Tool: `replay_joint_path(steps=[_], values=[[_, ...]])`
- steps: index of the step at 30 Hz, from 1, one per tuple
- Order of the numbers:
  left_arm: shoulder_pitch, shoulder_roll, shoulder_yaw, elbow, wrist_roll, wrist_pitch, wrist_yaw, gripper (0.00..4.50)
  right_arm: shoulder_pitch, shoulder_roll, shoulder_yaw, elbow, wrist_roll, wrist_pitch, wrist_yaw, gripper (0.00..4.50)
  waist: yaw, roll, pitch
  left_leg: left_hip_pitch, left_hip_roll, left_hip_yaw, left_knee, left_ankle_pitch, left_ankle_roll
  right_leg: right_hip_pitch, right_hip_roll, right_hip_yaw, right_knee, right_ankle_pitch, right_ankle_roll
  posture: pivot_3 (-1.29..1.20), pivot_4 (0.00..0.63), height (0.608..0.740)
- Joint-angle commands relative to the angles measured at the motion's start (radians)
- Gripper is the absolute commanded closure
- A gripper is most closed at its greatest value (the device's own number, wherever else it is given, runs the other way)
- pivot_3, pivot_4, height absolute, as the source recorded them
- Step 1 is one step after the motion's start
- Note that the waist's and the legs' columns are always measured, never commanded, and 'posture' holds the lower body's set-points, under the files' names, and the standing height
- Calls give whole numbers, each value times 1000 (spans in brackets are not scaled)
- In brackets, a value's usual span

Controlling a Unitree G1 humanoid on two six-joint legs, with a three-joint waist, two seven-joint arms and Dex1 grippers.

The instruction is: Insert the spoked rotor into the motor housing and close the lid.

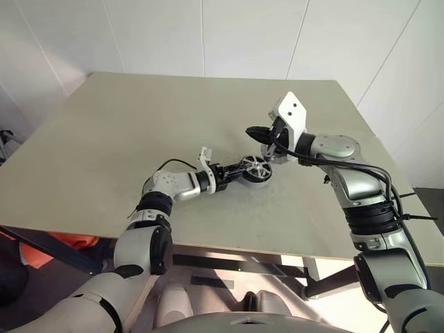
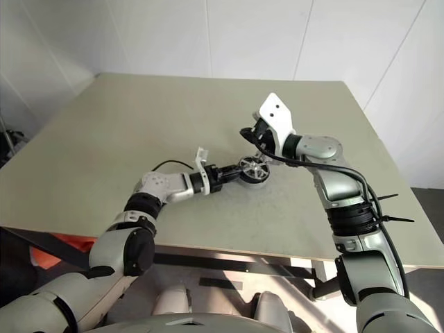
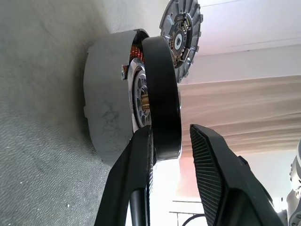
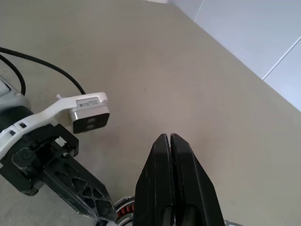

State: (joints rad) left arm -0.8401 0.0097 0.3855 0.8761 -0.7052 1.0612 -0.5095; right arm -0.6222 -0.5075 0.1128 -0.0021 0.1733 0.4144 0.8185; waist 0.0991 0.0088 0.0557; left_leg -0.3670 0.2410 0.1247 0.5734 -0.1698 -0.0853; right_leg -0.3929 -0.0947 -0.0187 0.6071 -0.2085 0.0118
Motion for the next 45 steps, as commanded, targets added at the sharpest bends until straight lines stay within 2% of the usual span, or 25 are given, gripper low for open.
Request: replay_joint_path(steps=[1, 10, 16, 21, 27, 36, 39, 45], values=[[-2, 51, 13, -76, -5, 10, 4, 3141, -9, 1, -4, -13, 3, -20, 3, 4500, -1, 0, 0, 0, 0, 0, 0, 0, 0, 0, 0, 0, 0, 0, 0, 0, 0, 740], [84, 116, 2, -300, -19, 38, 20, 3141, 38, 19, 33, 86, -17, -39, 14, 4500, 6, 0, 0, -2, 0, 0, -2, 0, 0, -1, 0, -1, -2, 0, 0, 0, 0, 740], [204, 144, -86, -538, 69, -83, 57, 3141, 92, 9, 66, 145, -53, -56, 18, 4500, 2, 0, 0, -3, 0, 0, -2, 0, 0, -2, 0, -2, -2, 0, 0, 0, 0, 740], [292, 187, -93, -669, 77, -83, 87, 3141, 128, -3, 67, 124, -56, -38, 33, 4500, -2, 0, 0, -2, 1, 0, -2, 0, 0, -2, 0, -1, -1, 0, 0, 0, 0, 740], [315, 167, -69, -727, 58, -89, 143, 3141, 158, 14, 127, 263, -137, -109, 5, 4500, -2, 0, 0, -2, 1, 0, -1, -1, 1, -2, 0, -1, -1, 0, 0, 0, 0, 740], [320, 148, -98, -730, 70, -109, 155, 3141, 81, -16, 63, 88, -47, -109, 107, 4500, -2, 0, 0, -3, 1, 0, -1, -1, 1, -3, 0, -1, -1, 0, 0, 0, 0, 740], [324, 145, -107, -728, 72, -117, 154, 3141, 38, -50, 62, 27, -33, -99, 161, 4500, -3, 0, 0, -5, 1, 0, -1, 0, 0, -6, 1, -1, 0, 0, 0, 0, 0, 740], [324, 150, -131, -715, 84, -133, 150, 3141, -8, -190, 172, 28, -108, -154, 339, 4500, 5, 0, 0, -5, 1, 0, -1, 0, 1, -5, 0, -1, -1, 0, 0, 0, 0, 740]])
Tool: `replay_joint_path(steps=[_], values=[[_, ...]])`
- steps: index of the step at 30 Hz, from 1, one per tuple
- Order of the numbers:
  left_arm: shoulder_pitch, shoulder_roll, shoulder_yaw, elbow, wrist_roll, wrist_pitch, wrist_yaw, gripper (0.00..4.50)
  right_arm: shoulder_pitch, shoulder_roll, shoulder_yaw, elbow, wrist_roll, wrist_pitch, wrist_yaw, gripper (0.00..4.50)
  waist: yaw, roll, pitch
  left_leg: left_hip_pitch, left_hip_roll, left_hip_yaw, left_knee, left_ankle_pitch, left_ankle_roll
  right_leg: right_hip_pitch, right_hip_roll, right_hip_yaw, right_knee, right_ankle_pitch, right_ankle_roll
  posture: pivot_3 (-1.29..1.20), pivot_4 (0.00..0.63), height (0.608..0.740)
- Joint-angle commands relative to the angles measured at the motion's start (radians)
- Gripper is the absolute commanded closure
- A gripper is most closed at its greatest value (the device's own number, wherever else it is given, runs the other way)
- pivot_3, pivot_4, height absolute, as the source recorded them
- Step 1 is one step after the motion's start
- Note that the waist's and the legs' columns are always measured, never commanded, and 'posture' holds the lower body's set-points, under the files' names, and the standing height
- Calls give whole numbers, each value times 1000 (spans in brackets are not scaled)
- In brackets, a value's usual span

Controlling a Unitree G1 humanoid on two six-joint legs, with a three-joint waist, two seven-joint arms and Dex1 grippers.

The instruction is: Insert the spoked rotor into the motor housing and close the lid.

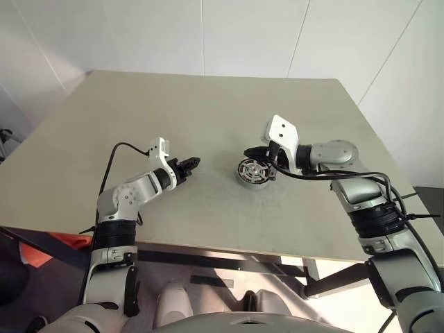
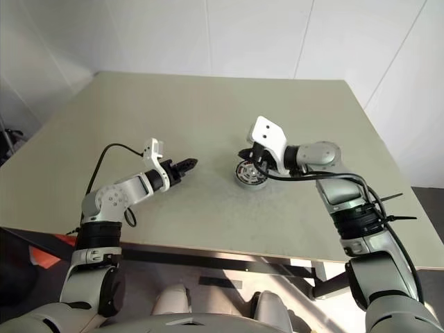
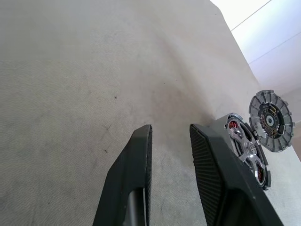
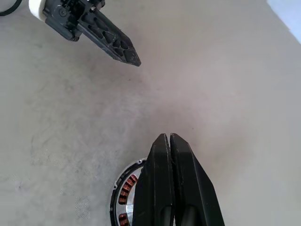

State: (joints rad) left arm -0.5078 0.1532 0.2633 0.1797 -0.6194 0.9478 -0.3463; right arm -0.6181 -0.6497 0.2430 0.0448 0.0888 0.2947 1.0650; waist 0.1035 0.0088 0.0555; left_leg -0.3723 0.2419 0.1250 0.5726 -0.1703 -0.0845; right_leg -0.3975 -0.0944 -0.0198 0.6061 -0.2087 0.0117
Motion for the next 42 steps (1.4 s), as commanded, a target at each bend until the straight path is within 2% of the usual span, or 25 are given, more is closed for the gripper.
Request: replay_joint_path(steps=[1, 5, 10, 23, 38, 42], values=[[-8, 9, -12, -15, 0, -21, -17, 3141, -9, -79, 65, -21, -30, -59, 147, 4500, 0, 0, 0, 0, 0, 0, 1, 0, 0, 0, 0, 0, 0, 0, 0, 0, 0, 740], [-9, 18, -13, -7, 3, -24, -23, 3118, -37, -135, 146, 35, -119, -197, 233, 3584, -2, 0, 0, 0, 0, 0, 1, -1, 2, 0, 0, 0, 1, 0, 0, 0, 0, 740], [-6, 25, -16, -13, 6, -24, -28, 3118, -109, -107, 182, 130, -201, -329, 231, 1853, -11, 0, 0, 1, 0, 0, 3, -1, 2, -1, 0, 1, 4, 0, 0, 0, 0, 740], [21, 41, 1, -54, 0, -19, -8, 3118, -197, -38, 213, 405, -306, -527, 242, 1853, -7, 0, 0, -3, 0, 0, 6, -2, 5, -2, 0, 0, 4, 0, 0, 0, 0, 740], [22, 40, 4, -41, 5, -31, 2, 3118, -181, 8, 228, 480, -366, -573, 240, 1853, -9, 0, 0, -2, 1, 0, 7, -2, 4, -2, 0, 0, 6, 0, 0, 0, 0, 740], [22, 37, 1, -42, 6, -33, 5, 3118, -197, 22, 237, 541, -393, -593, 221, 3044, -10, 0, 0, 0, 1, 0, 8, -2, 4, -1, 0, 1, 8, 0, 0, 0, 0, 740]])
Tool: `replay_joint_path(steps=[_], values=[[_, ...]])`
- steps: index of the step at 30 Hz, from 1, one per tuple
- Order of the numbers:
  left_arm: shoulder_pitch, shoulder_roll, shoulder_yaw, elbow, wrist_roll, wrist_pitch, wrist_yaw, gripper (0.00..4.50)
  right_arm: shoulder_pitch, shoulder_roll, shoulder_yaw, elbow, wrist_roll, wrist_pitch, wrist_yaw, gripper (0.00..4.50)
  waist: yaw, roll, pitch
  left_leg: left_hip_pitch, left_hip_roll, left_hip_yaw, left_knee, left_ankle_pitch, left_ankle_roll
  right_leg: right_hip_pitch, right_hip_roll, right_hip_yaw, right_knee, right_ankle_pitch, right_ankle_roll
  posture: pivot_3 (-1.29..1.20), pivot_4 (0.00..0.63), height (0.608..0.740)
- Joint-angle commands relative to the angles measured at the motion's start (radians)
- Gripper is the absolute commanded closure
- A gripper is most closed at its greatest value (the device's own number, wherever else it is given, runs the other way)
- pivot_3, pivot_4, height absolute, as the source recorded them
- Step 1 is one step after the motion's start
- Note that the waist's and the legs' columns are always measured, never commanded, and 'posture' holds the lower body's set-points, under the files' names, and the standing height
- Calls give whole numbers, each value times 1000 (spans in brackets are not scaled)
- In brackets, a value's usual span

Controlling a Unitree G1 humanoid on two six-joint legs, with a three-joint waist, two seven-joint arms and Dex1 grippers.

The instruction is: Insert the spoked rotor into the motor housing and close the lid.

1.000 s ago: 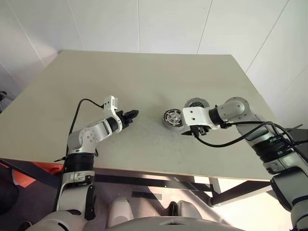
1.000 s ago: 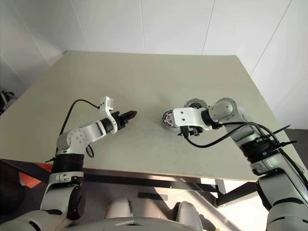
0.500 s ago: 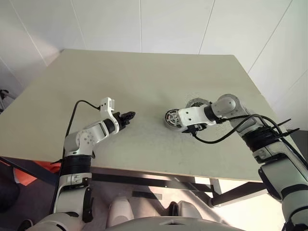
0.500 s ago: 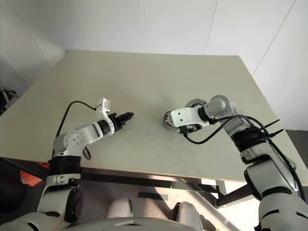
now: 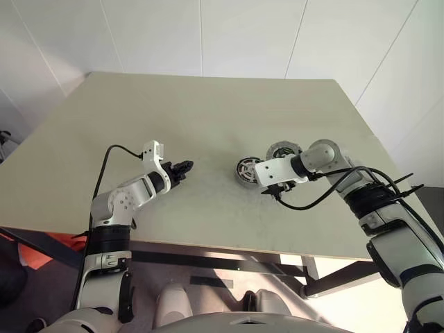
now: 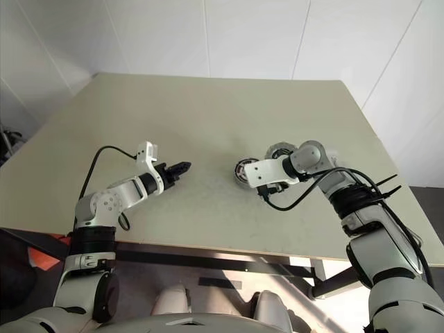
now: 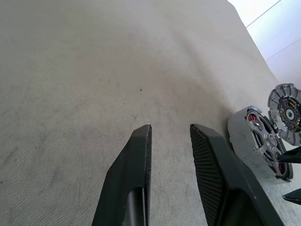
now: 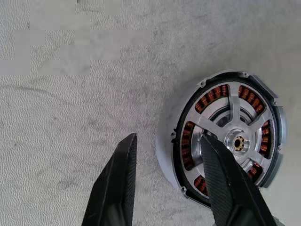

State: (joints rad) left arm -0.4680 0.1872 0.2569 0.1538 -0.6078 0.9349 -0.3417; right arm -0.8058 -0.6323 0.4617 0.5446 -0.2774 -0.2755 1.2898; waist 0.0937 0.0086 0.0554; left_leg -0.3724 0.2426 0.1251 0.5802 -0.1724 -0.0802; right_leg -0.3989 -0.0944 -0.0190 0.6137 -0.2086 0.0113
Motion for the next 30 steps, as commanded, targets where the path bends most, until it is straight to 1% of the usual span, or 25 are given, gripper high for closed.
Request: replay_joint_path(steps=[1, 2, 7, 8, 10, 11, 19, 22, 23, 26, 30], values=[[-19, 4, 9, -16, -5, -21, 1, 3118, -13, 8, 19, 52, -31, -29, -13, 3380, 0, 0, 0, 0, 0, 0, 0, 0, 0, 0, 0, 0, 0, 0, 0, 0, 0, 740], [-20, 4, 10, -16, -5, -21, 2, 3118, -16, 11, 18, 61, -33, -34, -18, 3693, 0, -2, -1, 1, 0, 0, 0, 0, 0, 1, 0, 0, 0, 0, 0, 0, 0, 740], [-19, 9, 16, -19, -6, -19, 3, 3118, -25, 20, 15, 85, -33, -50, -27, 3693, -5, -2, -1, 5, 0, 0, 1, 0, -1, 4, 0, 1, 2, 0, -1, 0, 0, 740], [-19, 10, 16, -19, -6, -20, 3, 3118, -25, 20, 15, 88, -33, -52, -27, 4090, -5, -2, -1, 6, 0, 0, 1, 0, -1, 4, 0, 1, 3, 1, -1, 0, 0, 740], [-20, 11, 17, -18, -5, -20, 4, 3118, -25, 18, 16, 91, -34, -56, -28, 4454, -7, -3, -1, 6, 0, 0, 1, 1, -1, 4, 0, 1, 3, 1, -1, 0, 0, 740], [-19, 10, 17, -18, -5, -20, 4, 3118, -24, 18, 15, 91, -35, -58, -32, 4499, -10, -3, -1, 6, 1, 0, 1, 1, -1, 4, 0, 1, 3, 1, -2, 0, 0, 740], [-12, 2, 13, -23, -3, -23, 8, 3118, -13, 24, -16, 51, -3, -33, -52, 4499, -21, -3, -1, 5, 0, 0, 1, 1, -1, 3, 0, 0, 4, 1, -2, 0, 0, 740], [-8, -1, 12, -23, -3, -24, 10, 3118, -11, 34, -44, 12, 46, 17, -36, 4499, -24, -3, -1, 5, 0, 0, 1, 1, -1, 2, 0, 0, 4, 1, -2, 0, 0, 740], [-5, -3, 12, -26, -3, -24, 12, 3118, -8, 39, -57, -11, 67, 47, -30, 4499, -24, -3, -1, 4, 1, 0, 1, 1, -1, 1, 0, 0, 4, 1, -2, 0, 0, 740], [6, -10, 10, -33, -3, -26, 16, 3118, -6, 65, -110, -124, 151, 243, 1, 4499, -27, -2, -1, 2, 1, 0, 1, 1, -1, -2, 1, 1, 4, 1, -3, 0, 0, 740], [21, -20, 7, -41, -4, -28, 22, 3118, 2, 74, -129, -255, 218, 416, 47, 4499, -24, -1, 0, -4, 1, 0, 0, 1, -1, -8, 1, 0, 3, 2, -3, 0, 0, 740]])
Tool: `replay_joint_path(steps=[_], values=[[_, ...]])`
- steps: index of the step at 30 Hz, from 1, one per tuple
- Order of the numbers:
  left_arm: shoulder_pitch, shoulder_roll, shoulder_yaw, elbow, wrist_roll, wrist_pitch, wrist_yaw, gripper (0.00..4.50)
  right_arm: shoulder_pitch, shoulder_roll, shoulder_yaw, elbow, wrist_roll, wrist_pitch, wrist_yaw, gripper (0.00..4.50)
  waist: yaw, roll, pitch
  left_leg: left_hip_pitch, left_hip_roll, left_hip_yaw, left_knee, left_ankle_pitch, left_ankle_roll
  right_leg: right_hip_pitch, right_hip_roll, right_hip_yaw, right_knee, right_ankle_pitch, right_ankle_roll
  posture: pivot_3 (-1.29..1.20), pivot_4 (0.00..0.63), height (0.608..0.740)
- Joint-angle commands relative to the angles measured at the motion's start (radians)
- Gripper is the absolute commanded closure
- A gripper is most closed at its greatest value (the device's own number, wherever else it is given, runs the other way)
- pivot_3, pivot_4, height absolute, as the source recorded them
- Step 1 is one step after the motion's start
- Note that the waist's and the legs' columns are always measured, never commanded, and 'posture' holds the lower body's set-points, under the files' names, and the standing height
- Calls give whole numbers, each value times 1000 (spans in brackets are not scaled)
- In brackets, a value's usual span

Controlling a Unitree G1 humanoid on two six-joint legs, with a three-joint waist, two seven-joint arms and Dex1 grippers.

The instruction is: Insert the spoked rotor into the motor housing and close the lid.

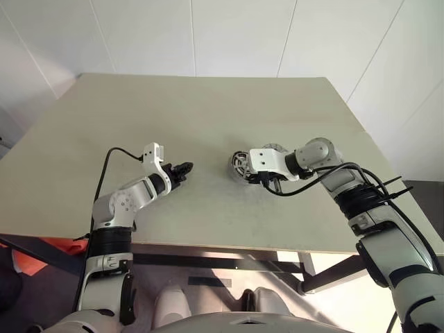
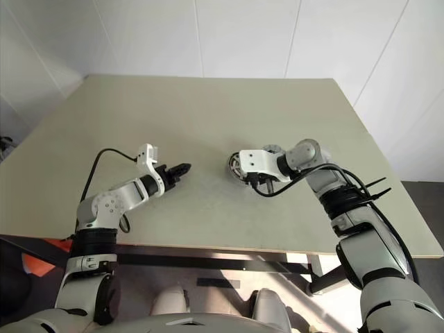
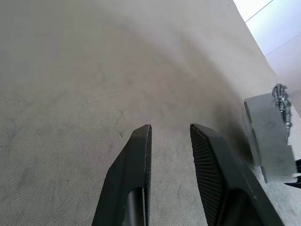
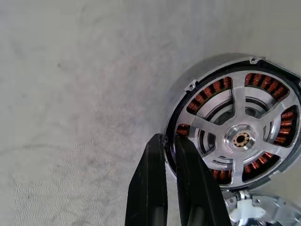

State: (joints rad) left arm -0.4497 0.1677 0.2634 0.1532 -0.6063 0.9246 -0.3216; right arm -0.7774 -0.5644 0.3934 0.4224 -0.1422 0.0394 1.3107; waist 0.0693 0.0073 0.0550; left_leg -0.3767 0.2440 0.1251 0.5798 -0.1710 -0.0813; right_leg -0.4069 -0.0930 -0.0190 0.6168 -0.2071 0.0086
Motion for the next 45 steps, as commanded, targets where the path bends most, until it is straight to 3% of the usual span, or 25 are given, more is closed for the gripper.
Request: replay_joint_path(steps=[1, 18, 28, 40, 45], values=[[6, -2, 0, -42, -5, -19, 3, 3118, -29, 11, -61, -155, 91, 132, 25, 4499, 2, 0, 0, -1, 0, 0, 0, 0, 1, 0, 0, 0, -1, 0, 0, 0, 0, 740], [52, 53, 87, -110, -41, -26, 15, 3118, 14, 168, 8, -293, 90, 421, -132, 4499, 18, 0, 0, -2, 0, 0, -1, 1, -2, 0, -1, -1, -3, 0, 0, 0, 0, 740], [74, 22, 72, -143, -44, -35, 31, 3118, -52, 265, 0, -95, 76, 471, -226, 4499, 27, 0, 0, 0, 0, 0, -1, 2, -3, 1, -1, -1, -1, 0, 0, 0, 0, 740], [58, 31, 60, -115, -39, -41, 29, 3118, -96, 273, -56, -101, 145, 494, -241, 543, 26, 0, 0, 1, 0, -1, -1, 2, -4, 2, -1, -1, 0, 0, 0, 0, 0, 740], [40, 48, 47, -100, -34, -46, 9, 3118, -119, 279, -127, -150, 202, 543, -278, 543, 27, 0, 0, 1, 0, -1, -1, 2, -4, 2, -1, -1, 0, 0, 0, 0, 0, 740]])
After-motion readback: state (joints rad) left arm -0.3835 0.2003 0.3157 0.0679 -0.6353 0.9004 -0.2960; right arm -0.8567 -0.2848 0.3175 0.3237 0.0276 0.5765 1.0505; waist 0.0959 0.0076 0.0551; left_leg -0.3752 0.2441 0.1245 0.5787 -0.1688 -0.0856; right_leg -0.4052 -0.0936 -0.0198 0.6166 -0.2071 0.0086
